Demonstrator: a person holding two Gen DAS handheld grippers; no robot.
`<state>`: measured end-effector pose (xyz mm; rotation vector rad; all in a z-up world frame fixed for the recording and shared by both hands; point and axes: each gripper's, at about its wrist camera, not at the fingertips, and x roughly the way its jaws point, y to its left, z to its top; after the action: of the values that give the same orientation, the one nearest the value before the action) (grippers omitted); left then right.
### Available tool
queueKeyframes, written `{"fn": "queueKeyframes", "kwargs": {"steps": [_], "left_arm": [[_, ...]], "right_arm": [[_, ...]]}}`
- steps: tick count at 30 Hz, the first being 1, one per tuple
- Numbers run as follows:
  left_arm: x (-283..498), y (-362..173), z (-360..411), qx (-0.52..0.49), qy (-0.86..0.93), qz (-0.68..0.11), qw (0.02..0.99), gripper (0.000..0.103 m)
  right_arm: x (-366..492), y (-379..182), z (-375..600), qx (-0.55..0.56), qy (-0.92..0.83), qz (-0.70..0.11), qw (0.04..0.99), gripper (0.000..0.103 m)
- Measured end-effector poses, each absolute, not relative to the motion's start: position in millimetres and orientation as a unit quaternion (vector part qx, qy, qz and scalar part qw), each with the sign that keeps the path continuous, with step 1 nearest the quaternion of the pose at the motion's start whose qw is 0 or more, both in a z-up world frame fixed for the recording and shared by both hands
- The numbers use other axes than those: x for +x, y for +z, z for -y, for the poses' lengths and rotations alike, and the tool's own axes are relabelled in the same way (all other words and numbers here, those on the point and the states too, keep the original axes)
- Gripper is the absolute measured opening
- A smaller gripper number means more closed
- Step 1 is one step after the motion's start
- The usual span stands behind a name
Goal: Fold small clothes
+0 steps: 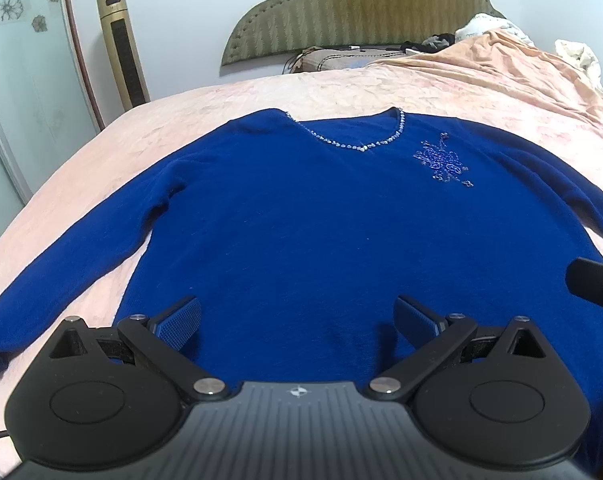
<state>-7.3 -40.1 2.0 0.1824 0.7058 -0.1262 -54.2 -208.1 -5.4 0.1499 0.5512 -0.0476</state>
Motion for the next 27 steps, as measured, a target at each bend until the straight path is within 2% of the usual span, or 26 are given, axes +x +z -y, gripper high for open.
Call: {"fn": "queueKeyframes", "kwargs": {"steps": [14, 21, 23, 27], "left_arm": [[-13, 5, 65, 0.103, -0.084, -0.347, 0.928, 0.103], [-19, 9, 79, 0.117, -0.105, -0.335, 0.929, 0.103], [-21, 9, 82, 0.120, -0.109, -0.333, 0.929, 0.103], [-21, 6, 85, 0.121, -0.112, -0.338, 0.927, 0.103]], "right_arm": [[-65, -2, 223, 0.067, -0.046, -0.277, 0.957, 0.103], [-88, -9, 230, 0.016, -0.057, -0.281, 0.958, 0.088], [-98, -11, 245, 0.012, -0.081, -0.284, 0.955, 0.081], [-123, -15, 288, 0.004, -0.154, -0.292, 0.944, 0.076]]}}
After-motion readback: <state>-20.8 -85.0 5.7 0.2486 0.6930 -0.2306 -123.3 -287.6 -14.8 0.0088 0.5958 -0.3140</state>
